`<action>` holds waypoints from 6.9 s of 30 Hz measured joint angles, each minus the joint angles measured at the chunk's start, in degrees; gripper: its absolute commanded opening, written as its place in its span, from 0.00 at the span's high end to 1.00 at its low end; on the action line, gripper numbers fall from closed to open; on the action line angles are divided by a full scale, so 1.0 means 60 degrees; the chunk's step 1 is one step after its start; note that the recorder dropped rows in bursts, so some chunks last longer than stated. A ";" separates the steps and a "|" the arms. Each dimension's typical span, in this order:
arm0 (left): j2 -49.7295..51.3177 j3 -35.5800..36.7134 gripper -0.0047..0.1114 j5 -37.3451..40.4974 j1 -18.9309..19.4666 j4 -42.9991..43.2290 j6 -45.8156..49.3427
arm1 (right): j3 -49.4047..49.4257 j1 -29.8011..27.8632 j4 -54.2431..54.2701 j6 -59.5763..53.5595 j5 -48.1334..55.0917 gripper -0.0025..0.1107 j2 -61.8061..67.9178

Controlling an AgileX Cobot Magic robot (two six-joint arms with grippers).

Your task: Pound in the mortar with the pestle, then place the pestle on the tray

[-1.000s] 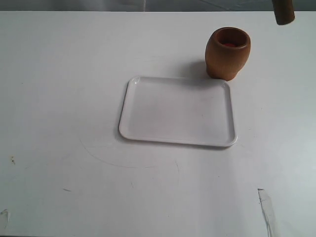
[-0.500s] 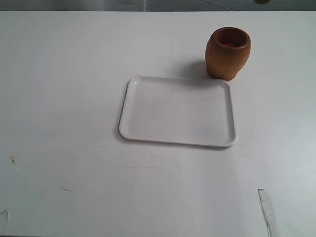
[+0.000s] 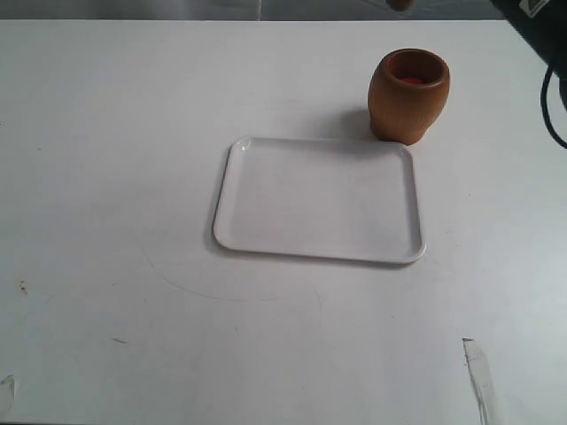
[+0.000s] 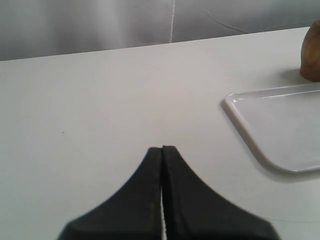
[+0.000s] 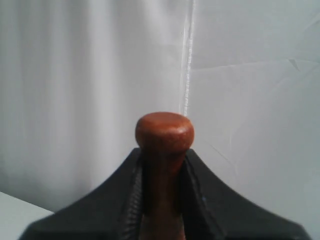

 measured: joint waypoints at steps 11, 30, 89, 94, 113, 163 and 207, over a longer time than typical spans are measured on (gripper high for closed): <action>0.0000 0.0000 0.96 0.0000 0.0000 0.0000 0.0000 | 0.0105 0.0000 0.0882 -0.1373 -0.0167 0.98 0.0823; 0.0000 0.0000 0.96 0.0000 0.0000 0.0000 0.0000 | 0.0082 0.0000 0.1931 -0.1791 -0.1447 0.98 0.3545; 0.0000 0.0000 0.96 0.0000 0.0000 0.0000 0.0000 | -0.0722 0.0000 0.1531 -0.2117 0.0915 0.98 0.0024; 0.0000 0.0000 0.96 0.0000 0.0000 0.0000 0.0000 | -0.0557 0.0000 0.1723 -0.2012 0.0791 0.98 0.1812; 0.0000 0.0000 0.96 0.0000 0.0000 0.0000 0.0000 | -0.0040 0.0000 0.2112 -0.1612 -0.1869 0.98 0.2522; 0.0000 0.0000 0.96 0.0000 0.0000 0.0000 0.0000 | -0.0796 -0.0064 -0.0327 -0.1064 -0.0925 0.98 0.1338; 0.0000 0.0000 0.96 0.0000 0.0000 0.0000 0.0000 | -0.0796 0.1046 -0.8106 0.6357 0.3556 0.58 0.4075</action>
